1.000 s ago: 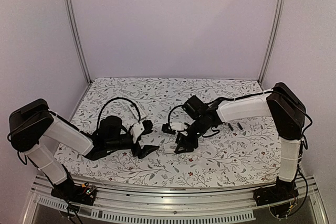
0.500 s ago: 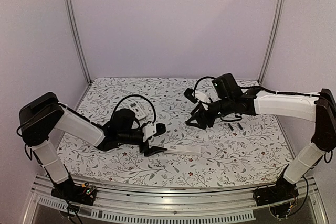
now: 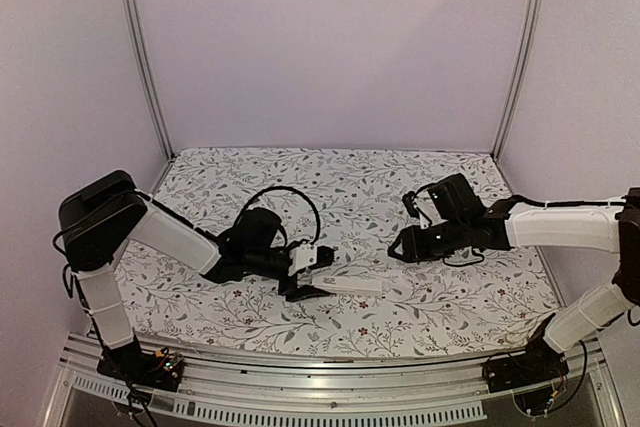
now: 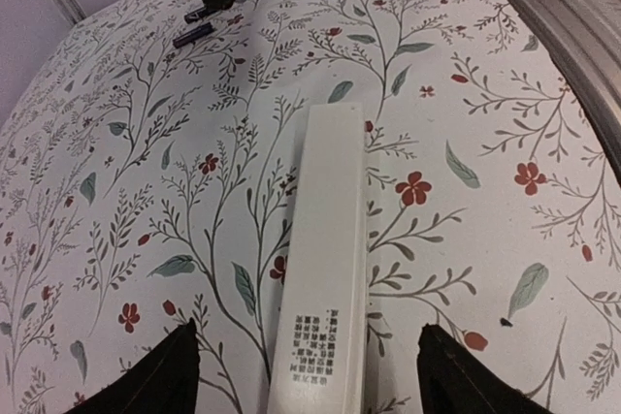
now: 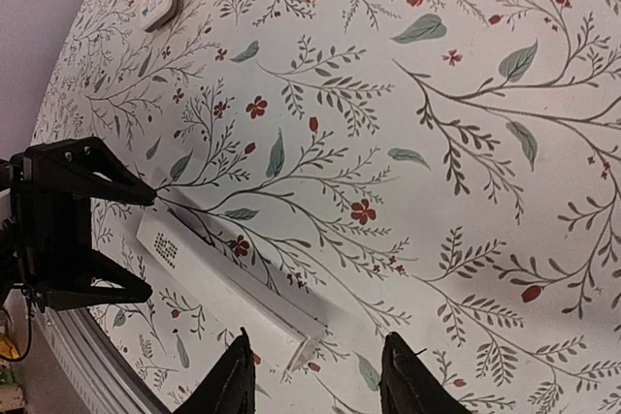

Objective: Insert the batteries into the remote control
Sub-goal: Load the battery cover onto the remote control without the battery cover.

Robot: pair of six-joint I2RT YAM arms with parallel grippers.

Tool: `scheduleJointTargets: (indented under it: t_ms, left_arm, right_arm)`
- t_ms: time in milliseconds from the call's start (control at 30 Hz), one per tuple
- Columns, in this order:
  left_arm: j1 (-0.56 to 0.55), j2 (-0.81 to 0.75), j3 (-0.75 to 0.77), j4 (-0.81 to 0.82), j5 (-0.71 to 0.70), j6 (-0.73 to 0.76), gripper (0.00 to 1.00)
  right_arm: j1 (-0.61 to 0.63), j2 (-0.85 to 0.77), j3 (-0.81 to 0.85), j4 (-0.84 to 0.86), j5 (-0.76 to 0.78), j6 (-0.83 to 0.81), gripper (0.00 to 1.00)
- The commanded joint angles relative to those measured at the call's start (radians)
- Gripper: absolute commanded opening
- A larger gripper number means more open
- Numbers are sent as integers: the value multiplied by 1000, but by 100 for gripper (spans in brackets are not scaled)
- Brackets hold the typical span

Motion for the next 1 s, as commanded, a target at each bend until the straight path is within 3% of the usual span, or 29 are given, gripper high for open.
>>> scheduleJointTargets:
  t_ms: [0,233,967]
  left_arm:
    - [-15,37,21,-40,12,16,77]
    - [-33,66,35,-22,-13,-3,73]
    - [-57,91,35,0,-98,-25,49]
  right_arm:
    - [60,34,-42,13,1,172,43]
    - [99,89,-82,106,-59,238,34]
    - [102,140,-75,104,-48,218,31]
